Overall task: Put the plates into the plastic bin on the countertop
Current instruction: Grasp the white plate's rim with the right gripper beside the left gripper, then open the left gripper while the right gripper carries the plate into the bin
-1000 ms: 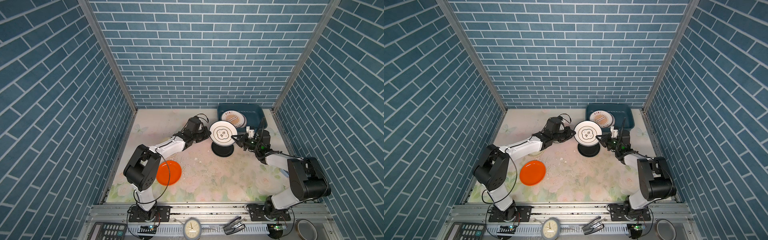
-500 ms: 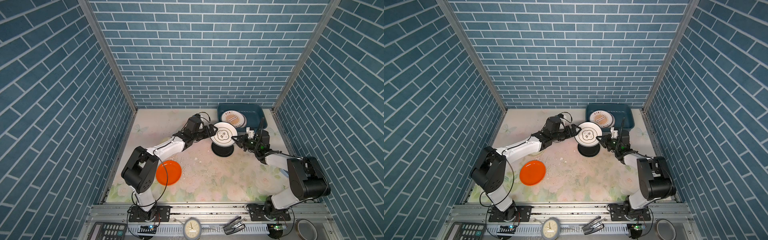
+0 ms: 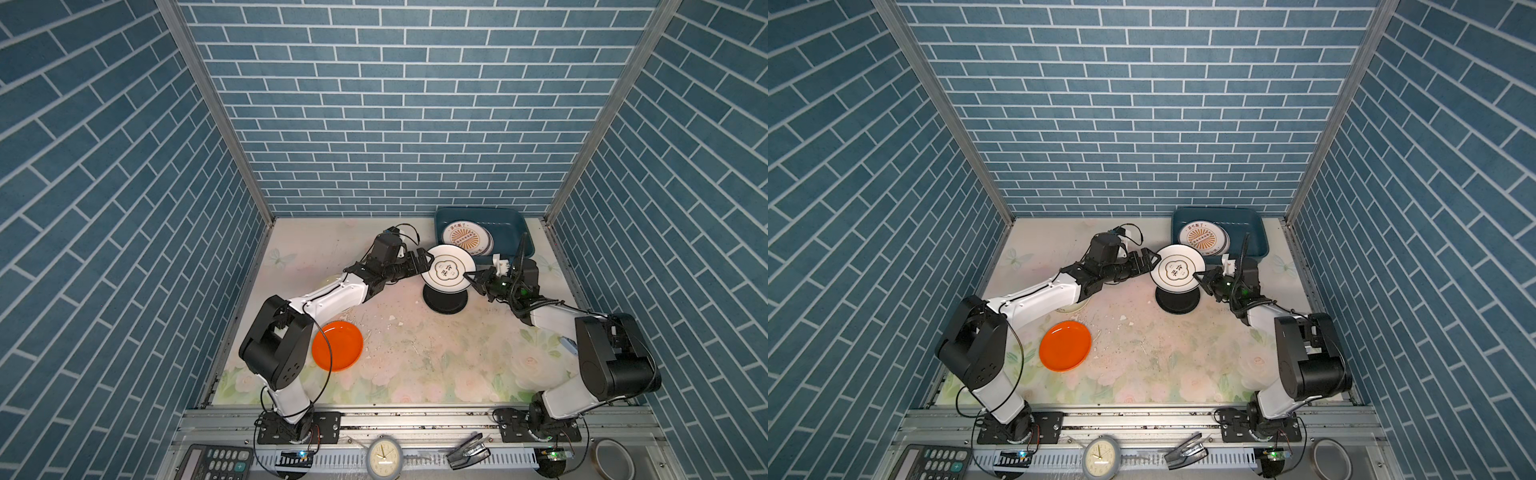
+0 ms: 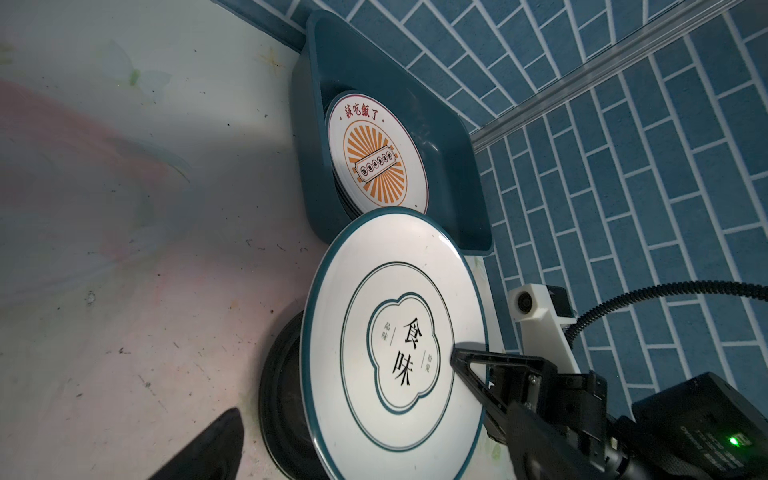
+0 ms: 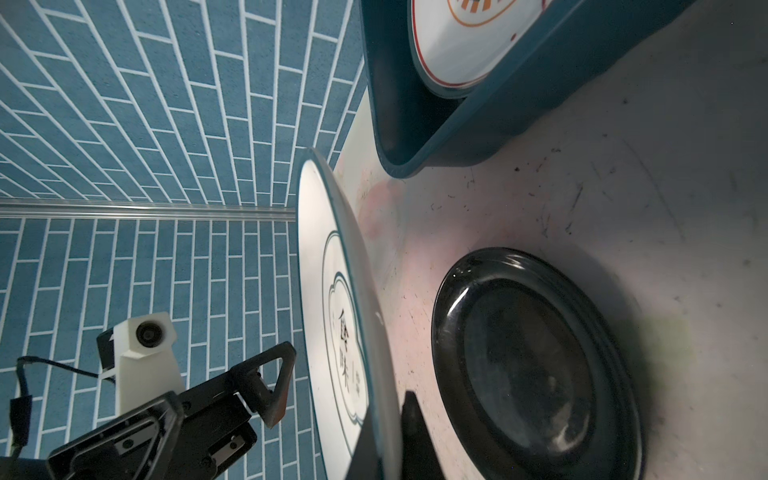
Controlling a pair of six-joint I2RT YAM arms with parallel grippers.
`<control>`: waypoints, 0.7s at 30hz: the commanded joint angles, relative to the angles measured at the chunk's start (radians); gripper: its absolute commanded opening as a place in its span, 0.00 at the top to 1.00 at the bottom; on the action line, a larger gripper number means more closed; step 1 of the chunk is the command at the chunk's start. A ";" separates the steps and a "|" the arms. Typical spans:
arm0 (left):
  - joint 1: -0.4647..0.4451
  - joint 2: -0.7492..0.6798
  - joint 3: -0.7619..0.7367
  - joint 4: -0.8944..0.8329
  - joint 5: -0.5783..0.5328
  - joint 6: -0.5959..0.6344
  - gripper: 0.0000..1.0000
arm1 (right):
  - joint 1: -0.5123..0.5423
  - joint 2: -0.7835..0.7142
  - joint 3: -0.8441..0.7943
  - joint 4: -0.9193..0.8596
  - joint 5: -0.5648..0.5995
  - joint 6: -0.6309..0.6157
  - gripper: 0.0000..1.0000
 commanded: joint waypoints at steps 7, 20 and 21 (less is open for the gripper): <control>0.007 -0.074 -0.029 -0.031 -0.039 0.037 0.00 | -0.005 -0.008 0.086 -0.022 0.012 -0.031 1.00; 0.022 -0.117 -0.055 -0.039 -0.057 0.055 0.00 | -0.027 -0.006 0.289 -0.325 0.177 -0.141 1.00; 0.021 -0.121 -0.055 -0.047 -0.060 0.060 0.00 | -0.029 -0.010 0.311 -0.372 0.216 -0.156 1.00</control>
